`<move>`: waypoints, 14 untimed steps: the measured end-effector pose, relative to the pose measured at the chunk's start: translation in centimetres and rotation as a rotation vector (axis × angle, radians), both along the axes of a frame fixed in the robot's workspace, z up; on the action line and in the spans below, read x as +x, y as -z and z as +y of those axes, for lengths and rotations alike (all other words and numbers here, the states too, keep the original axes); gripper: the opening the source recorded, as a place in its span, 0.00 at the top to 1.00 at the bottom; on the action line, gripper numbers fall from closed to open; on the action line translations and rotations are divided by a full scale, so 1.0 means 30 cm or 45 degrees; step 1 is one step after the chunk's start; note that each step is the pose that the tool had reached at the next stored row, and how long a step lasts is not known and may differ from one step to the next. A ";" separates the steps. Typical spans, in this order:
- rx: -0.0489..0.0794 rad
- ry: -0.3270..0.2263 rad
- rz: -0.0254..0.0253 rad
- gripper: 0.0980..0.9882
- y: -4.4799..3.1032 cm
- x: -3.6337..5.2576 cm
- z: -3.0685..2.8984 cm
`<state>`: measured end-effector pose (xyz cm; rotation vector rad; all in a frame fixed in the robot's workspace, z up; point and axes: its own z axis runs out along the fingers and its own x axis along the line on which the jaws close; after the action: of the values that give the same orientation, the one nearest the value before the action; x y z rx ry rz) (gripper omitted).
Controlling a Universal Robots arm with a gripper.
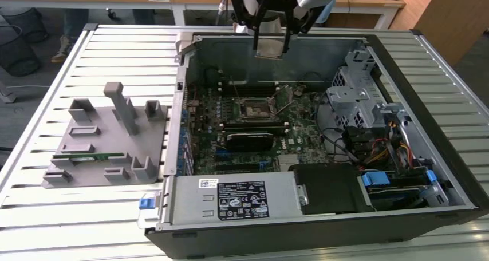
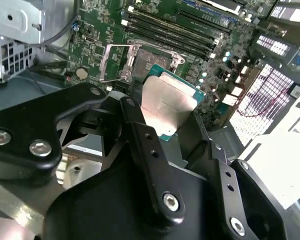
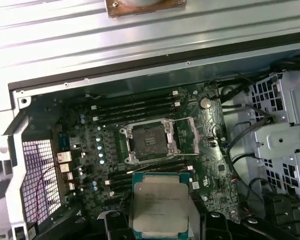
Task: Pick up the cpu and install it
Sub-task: 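Place the cpu into insertion slot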
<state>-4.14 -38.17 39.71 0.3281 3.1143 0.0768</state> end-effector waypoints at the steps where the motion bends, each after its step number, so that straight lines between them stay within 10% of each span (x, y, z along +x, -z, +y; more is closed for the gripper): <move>1: 0.000 0.020 0.0000 0.52 0.001 0.000 0.000; 14: -0.003 0.266 -0.0002 0.52 0.005 0.000 0.001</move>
<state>-4.14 -38.14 39.55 0.6499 3.0580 0.0713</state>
